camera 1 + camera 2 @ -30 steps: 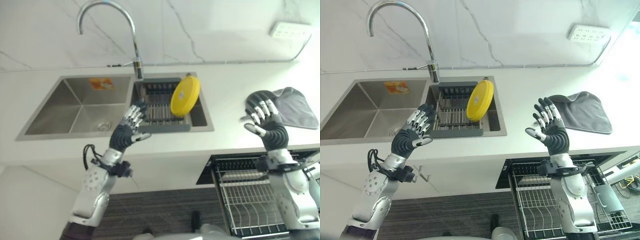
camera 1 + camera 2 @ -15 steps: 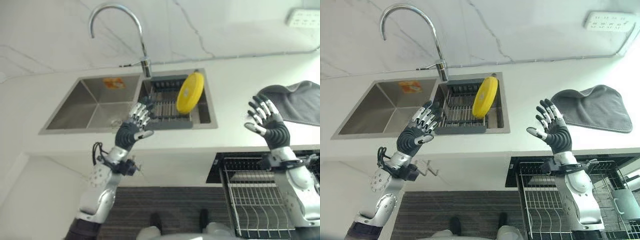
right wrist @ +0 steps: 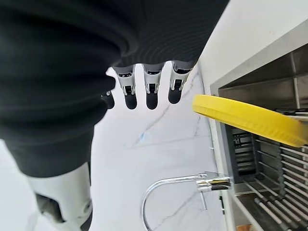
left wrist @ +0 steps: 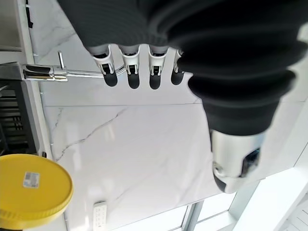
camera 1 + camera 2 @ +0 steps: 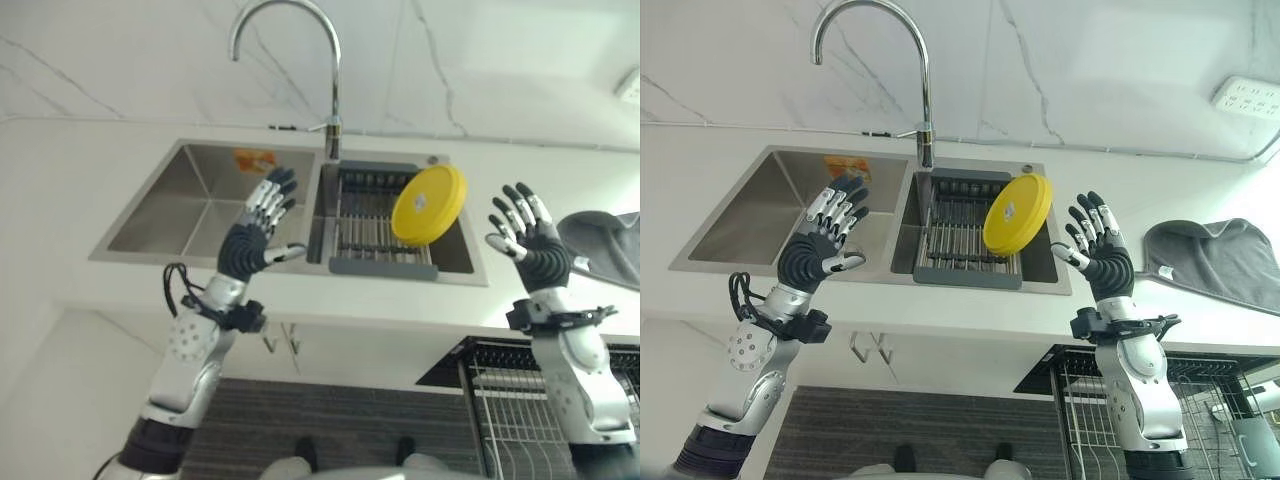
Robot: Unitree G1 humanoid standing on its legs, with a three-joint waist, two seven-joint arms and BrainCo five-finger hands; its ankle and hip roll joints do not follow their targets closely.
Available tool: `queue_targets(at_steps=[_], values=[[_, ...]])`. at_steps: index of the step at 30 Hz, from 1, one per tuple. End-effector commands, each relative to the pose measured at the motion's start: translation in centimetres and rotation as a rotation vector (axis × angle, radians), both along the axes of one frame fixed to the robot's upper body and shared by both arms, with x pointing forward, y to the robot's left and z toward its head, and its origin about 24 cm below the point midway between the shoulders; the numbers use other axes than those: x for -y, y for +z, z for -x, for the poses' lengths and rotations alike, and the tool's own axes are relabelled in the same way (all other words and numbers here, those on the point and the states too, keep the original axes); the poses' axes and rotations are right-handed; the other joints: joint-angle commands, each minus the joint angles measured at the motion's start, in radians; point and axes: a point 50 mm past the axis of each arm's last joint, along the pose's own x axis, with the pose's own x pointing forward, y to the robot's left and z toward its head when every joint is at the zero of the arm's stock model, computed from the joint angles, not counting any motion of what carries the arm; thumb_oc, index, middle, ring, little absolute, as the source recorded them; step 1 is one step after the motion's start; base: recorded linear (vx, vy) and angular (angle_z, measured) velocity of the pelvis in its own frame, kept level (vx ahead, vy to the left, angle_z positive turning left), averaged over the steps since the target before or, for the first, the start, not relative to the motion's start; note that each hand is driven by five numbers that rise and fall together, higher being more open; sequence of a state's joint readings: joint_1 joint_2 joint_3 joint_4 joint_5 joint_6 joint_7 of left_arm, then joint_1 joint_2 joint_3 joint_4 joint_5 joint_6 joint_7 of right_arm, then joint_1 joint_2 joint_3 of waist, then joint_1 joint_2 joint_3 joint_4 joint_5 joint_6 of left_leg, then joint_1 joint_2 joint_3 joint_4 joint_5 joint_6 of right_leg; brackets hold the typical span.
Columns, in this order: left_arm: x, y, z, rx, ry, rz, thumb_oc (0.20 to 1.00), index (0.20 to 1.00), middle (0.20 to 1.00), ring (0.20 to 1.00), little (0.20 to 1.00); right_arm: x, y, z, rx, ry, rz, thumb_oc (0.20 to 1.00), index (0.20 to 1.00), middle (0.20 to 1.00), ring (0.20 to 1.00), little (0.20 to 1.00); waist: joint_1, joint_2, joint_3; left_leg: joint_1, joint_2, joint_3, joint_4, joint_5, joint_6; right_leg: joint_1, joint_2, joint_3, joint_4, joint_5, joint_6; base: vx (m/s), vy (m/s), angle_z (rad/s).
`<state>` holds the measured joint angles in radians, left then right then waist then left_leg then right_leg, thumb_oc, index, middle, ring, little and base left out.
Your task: Place the dishes in the dishwasher.
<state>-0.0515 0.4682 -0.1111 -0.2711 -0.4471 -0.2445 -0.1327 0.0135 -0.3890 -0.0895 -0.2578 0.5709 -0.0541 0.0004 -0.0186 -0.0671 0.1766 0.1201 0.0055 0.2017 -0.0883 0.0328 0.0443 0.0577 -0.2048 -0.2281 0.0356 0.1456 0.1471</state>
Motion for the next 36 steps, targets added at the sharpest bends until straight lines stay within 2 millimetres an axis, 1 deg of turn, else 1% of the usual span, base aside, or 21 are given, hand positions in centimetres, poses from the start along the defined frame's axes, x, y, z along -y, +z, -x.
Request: queue_targets(at_steps=[1, 3, 4, 7, 9, 12, 13, 16, 17, 21, 25, 32, 36], values=[[0.4, 2.8, -0.1, 0.172, 0.030, -0.065, 1.000, 1.000, 1.000, 1.000, 1.000, 1.5, 3.3, -1.0, 0.167, -0.086, -0.003, 1.000, 1.000, 1.000, 1.000, 1.000, 0.002, 0.033, 0.007, -0.002, 0.036, -0.090, 0.001, -0.075, -0.043, -0.017, 0.026, 0.032, 0.077, -0.122, 0.006, 0.02, -0.037, -0.10], [0.3, 3.1, -0.4, 0.178, 0.031, -0.057, 1.000, 1.000, 1.000, 1.000, 1.000, 1.9, 3.6, -1.1, 0.195, -0.115, 0.006, 1.000, 1.000, 1.000, 1.000, 1.000, 0.002, 0.025, 0.012, 0.002, 0.035, -0.093, 0.001, -0.083, -0.047, -0.027, 0.016, 0.037, 0.022, -0.074, 0.017, 0.01, -0.136, 0.04], [0.2, 3.1, -0.4, 0.181, 0.037, -0.055, 1.000, 1.000, 1.000, 1.000, 1.000, 2.1, 4.0, -1.2, 0.216, -0.128, 0.007, 1.000, 1.000, 1.000, 1.000, 1.000, 0.004, 0.023, 0.016, 0.008, 0.037, -0.091, 0.001, -0.089, -0.047, -0.025, 0.016, 0.037, -0.001, -0.066, 0.024, 0.03, -0.159, 0.07], [0.7, 2.9, -0.7, 0.159, 0.027, -0.021, 1.000, 1.000, 1.000, 1.000, 1.000, 2.4, 5.1, -2.3, 0.230, -0.140, 0.025, 1.000, 1.000, 1.000, 1.000, 1.000, 0.020, 0.020, 0.005, 0.022, 0.043, -0.091, 0.001, -0.102, -0.051, 0.019, 0.034, 0.029, -0.082, -0.068, 0.028, 0.07, -0.165, 0.11], [0.8, 2.3, -0.7, 0.118, 0.017, -0.001, 1.000, 1.000, 1.000, 1.000, 1.000, 2.4, 5.3, -3.0, 0.191, -0.116, 0.031, 1.000, 1.000, 1.000, 1.000, 1.000, 0.030, 0.015, -0.010, 0.036, 0.052, -0.076, 0.001, -0.108, -0.055, 0.051, 0.044, 0.018, -0.111, -0.074, 0.025, 0.13, -0.157, -0.08], [0.6, 1.7, -0.7, 0.076, 0.009, 0.029, 1.000, 1.000, 1.000, 1.000, 1.000, 2.6, 5.1, -3.5, 0.134, -0.092, 0.078, 1.000, 1.000, 1.000, 1.000, 1.000, 0.035, 0.015, -0.021, 0.044, 0.060, -0.066, 0.001, -0.110, -0.061, 0.066, 0.052, 0.017, -0.120, -0.087, 0.015, 0.12, -0.107, 0.02], [0.1, 1.1, -0.6, 0.050, 0.031, 0.037, 1.000, 1.000, 1.000, 1.000, 1.000, 2.8, 5.0, -3.9, 0.099, -0.089, 0.095, 1.000, 1.000, 1.000, 1.000, 1.000, 0.042, 0.014, -0.029, 0.049, 0.066, -0.064, 0.001, -0.112, -0.068, 0.073, 0.055, 0.010, -0.123, -0.095, 0.008, 0.10, -0.103, 0.12], [-0.4, 0.8, -0.4, 0.045, 0.068, 0.024, 1.000, 1.000, 1.000, 1.000, 1.000, 3.0, 5.1, -4.3, 0.079, -0.105, 0.097, 1.000, 1.000, 1.000, 1.000, 1.000, 0.049, 0.016, -0.036, 0.052, 0.069, -0.068, 0.001, -0.112, -0.073, 0.080, 0.058, 0.005, -0.123, -0.102, 0.001, 0.08, -0.066, 0.14], [-0.7, 0.6, -0.4, 0.039, 0.085, 0.010, 1.000, 1.000, 1.000, 1.000, 1.000, 3.2, 4.8, -4.6, 0.044, -0.129, 0.119, 1.000, 1.000, 1.000, 1.000, 1.000, 0.054, 0.017, -0.038, 0.053, 0.070, -0.071, 0.001, -0.111, -0.076, 0.082, 0.059, 0.002, -0.123, -0.104, -0.001, 0.07, -0.052, 0.13], [-1.1, -0.1, -0.4, 0.010, 0.109, -0.015, 1.000, 1.000, 1.000, 1.000, 1.000, 3.5, 4.4, -5.4, -0.010, -0.146, 0.114, 1.000, 1.000, 1.000, 1.000, 1.000, 0.059, 0.020, -0.041, 0.056, 0.074, -0.075, 0.001, -0.110, -0.082, 0.087, 0.061, -0.002, -0.123, -0.110, -0.007, 0.05, -0.025, 0.09], [-1.3, -0.4, -0.5, -0.007, 0.102, -0.018, 1.000, 1.000, 1.000, 1.000, 1.000, 3.8, 4.0, -6.3, -0.071, -0.144, 0.064, 1.000, 1.000, 1.000, 1.000, 1.000, 0.070, 0.023, -0.042, 0.056, 0.075, -0.084, 0.001, -0.108, -0.087, 0.093, 0.063, -0.007, -0.123, -0.114, -0.011, 0.04, -0.020, 0.05], [-1.0, -0.3, -1.1, -0.010, 0.092, -0.052, 1.000, 1.000, 1.000, 1.000, 1.000, 4.2, 2.9, -8.0, -0.210, -0.137, -0.033, 1.000, 1.000, 1.000, 1.000, 1.000, 0.087, 0.022, -0.042, 0.060, 0.077, -0.092, 0.001, -0.107, -0.093, 0.106, 0.063, -0.022, -0.123, -0.119, -0.013, 0.02, -0.017, 0.07], [-0.7, -0.4, -1.4, -0.029, 0.074, -0.061, 1.000, 1.000, 1.000, 1.000, 1.000, 4.7, 2.8, -8.9, -0.255, -0.150, -0.071, 1.000, 1.000, 1.000, 1.000, 1.000, 0.095, 0.023, -0.045, 0.061, 0.077, -0.098, 0.001, -0.107, -0.096, 0.112, 0.065, -0.028, -0.123, -0.122, -0.015, 0.01, -0.003, 0.06]])
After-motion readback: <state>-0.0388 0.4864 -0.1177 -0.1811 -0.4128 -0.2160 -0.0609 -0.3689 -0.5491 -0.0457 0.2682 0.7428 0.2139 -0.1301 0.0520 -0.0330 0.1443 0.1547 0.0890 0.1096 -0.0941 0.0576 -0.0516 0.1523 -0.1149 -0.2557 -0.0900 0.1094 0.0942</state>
